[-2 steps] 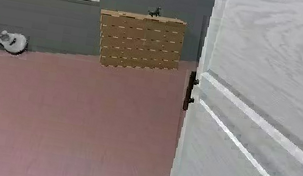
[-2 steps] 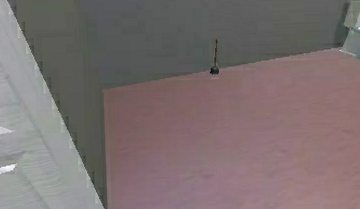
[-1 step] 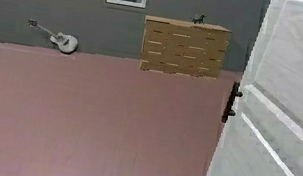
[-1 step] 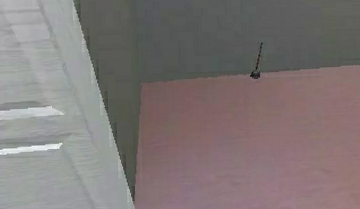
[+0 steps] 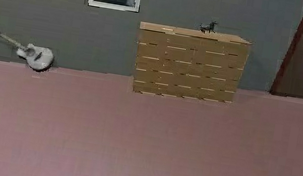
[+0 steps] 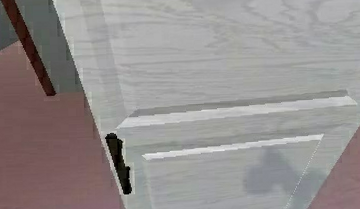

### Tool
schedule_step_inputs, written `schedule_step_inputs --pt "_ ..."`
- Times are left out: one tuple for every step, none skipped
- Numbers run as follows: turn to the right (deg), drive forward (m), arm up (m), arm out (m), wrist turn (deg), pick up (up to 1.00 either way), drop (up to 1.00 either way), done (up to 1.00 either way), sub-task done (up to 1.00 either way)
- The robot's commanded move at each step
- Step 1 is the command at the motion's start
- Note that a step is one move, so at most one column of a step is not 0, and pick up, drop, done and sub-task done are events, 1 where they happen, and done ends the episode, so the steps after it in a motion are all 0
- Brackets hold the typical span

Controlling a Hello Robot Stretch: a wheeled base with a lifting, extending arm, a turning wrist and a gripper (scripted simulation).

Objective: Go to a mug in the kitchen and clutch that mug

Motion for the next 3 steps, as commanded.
schedule_step_inputs --pt "-3.0 0.00 0.00 0.00 0.0 0.00 0.00 0.00 0.00" --pt "0.0 0.35 0.00 0.00 0.0 0.00 0.00 0.00 0.00" --pt "45.0 0.00 0.00 0.00 0.0 0.00 0.00 0.00 0.00"
